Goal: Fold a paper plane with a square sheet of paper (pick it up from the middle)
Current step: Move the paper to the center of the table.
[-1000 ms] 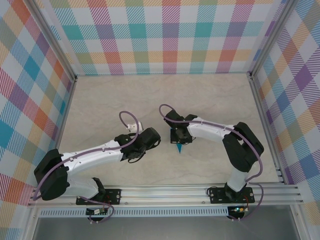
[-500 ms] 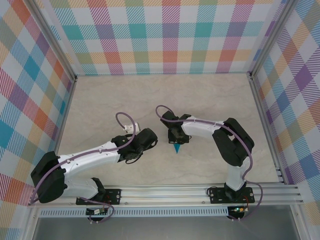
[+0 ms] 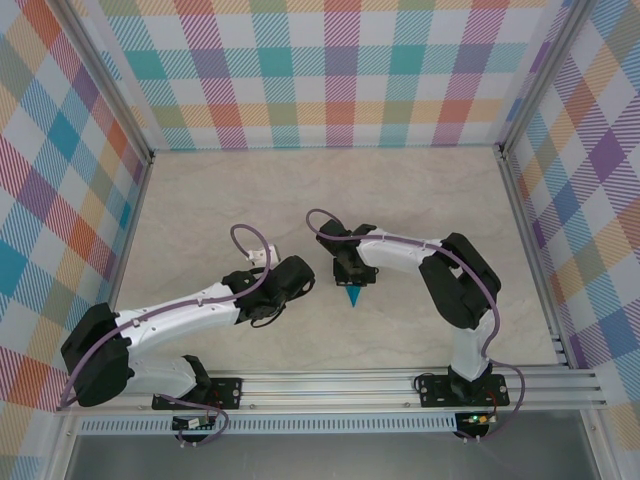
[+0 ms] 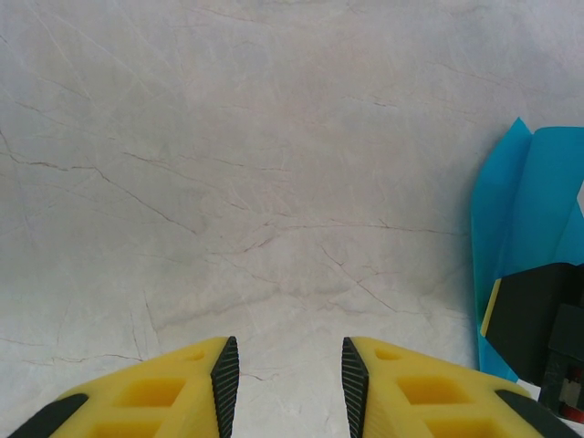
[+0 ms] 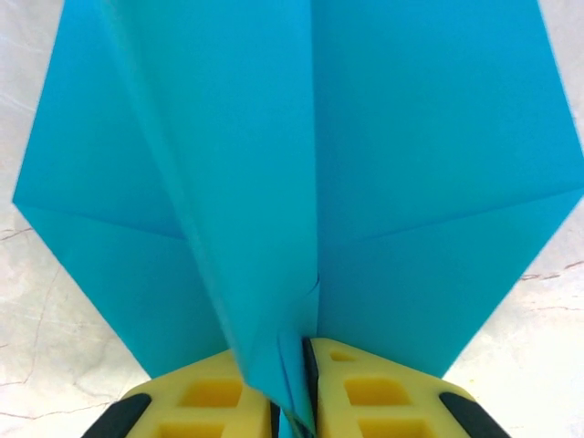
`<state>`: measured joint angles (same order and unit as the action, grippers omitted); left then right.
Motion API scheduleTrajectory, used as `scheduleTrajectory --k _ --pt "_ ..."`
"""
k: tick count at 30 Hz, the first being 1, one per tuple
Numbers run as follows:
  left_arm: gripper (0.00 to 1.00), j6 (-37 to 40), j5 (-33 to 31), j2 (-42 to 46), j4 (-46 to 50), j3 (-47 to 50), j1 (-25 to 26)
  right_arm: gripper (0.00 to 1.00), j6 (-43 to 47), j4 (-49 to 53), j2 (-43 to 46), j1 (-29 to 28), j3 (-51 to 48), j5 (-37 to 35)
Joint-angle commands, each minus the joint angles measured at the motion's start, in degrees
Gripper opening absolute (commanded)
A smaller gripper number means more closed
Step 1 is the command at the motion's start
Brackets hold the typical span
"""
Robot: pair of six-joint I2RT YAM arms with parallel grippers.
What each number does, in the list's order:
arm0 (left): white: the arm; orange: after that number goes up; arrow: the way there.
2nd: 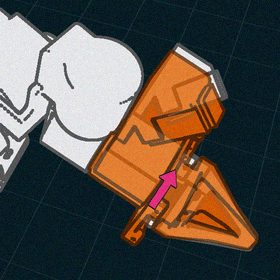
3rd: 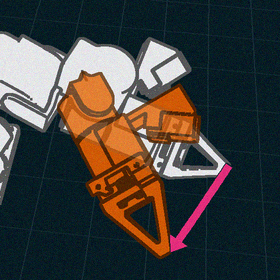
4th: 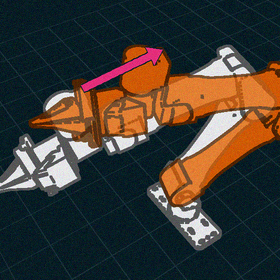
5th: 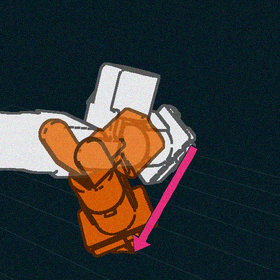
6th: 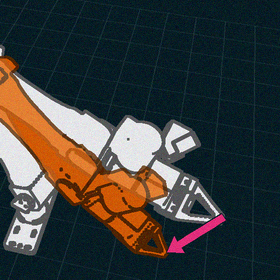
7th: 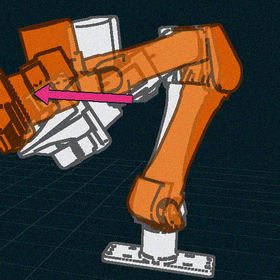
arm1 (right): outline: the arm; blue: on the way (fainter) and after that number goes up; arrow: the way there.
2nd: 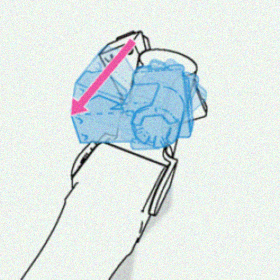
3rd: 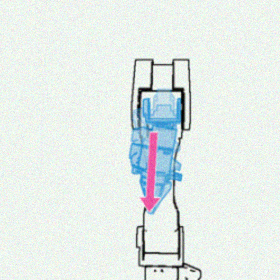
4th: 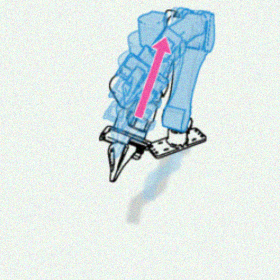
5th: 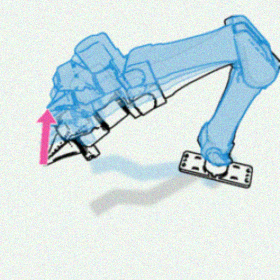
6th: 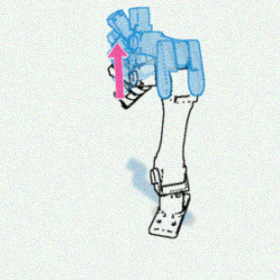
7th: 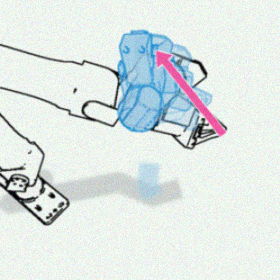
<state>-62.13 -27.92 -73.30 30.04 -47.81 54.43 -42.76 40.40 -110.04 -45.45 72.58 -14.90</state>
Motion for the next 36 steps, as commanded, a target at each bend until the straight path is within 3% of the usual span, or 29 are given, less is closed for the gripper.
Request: scheduleTrajectory --k 1,4,15,19,23,36 --pt "0.37 0.23 -0.46 2.08 1.47 0.61 -0.73 0.18 0.84 1.17 0.11 -0.38 1.27 -1.78" --pt "0.37 0.25 -0.55 2.37 1.71 0.63 -0.73 0.26 0.58 -0.71 1.9 -0.34 -0.66 -2.06" --pt "0.38 0.33 -0.24 2.36 1.26 0.73 -0.72 0.36 2.13 -0.48 -0.11 -0.27 1.7 -3.31" --pt "0.38 0.53 -0.27 2.61 1.63 0.72 -0.73 0.35 1.91 -0.53 -2.29 0.01 2.41 -2.61" --pt "0.38 0.45 -0.51 2.88 1.9 0.97 -0.73 0.26 1.45 -2.84 -3.22 0.1 1.28 -0.26" --pt "0.38 1.2 -0.85 3.52 2.41 0.9 -0.82 0.31 2.32 -0.04 0.36 0.28 3.8 -0.73"
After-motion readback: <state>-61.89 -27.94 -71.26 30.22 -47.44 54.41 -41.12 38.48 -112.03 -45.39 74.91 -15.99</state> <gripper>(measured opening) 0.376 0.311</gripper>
